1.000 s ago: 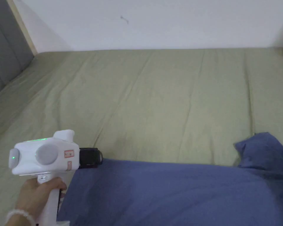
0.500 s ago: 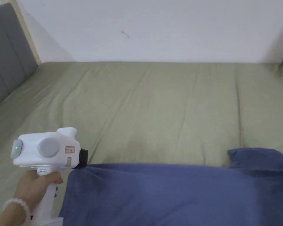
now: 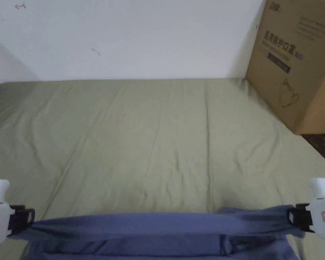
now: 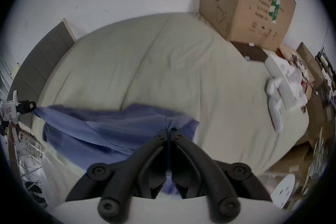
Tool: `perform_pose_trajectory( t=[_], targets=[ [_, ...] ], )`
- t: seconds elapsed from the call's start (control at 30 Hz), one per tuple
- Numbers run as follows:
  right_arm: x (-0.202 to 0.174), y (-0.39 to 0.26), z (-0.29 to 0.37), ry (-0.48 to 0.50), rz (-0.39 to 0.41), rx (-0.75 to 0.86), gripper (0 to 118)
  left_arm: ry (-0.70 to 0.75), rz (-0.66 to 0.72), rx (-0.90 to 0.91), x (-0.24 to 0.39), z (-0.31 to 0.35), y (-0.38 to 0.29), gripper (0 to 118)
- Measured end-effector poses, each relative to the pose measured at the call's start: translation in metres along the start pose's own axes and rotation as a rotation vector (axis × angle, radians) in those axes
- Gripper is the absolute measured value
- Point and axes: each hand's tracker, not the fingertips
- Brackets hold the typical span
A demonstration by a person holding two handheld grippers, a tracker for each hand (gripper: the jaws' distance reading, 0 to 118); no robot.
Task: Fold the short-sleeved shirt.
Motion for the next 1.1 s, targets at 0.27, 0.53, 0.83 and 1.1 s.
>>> perform_pose_trajectory(
  t=[0.27, 0.53, 0.83, 1.1],
  targets=[
    [0.002, -0.089, -0.031, 0.003, -0.067, -0.15, 1, 0.015, 0.063, -0.123, -0.012, -0.013, -0.077, 3],
    [-0.017, -0.071, -0.009, -0.094, 0.006, -0.094, 88, 0.044, 0.146, -0.091, -0.016, 0.006, -0.073, 104],
    [-0.109, -0.036, 0.0, 0.058, -0.023, 0.091, 0, -0.084, 0.265, -0.006, -0.017, 0.024, -0.06, 0],
    [-0.186, -0.045, -0.043, 0.246, 0.053, -0.025, 0, -0.288, 0.623, -0.138, -0.084, -0.022, -0.107, 94]
  ],
)
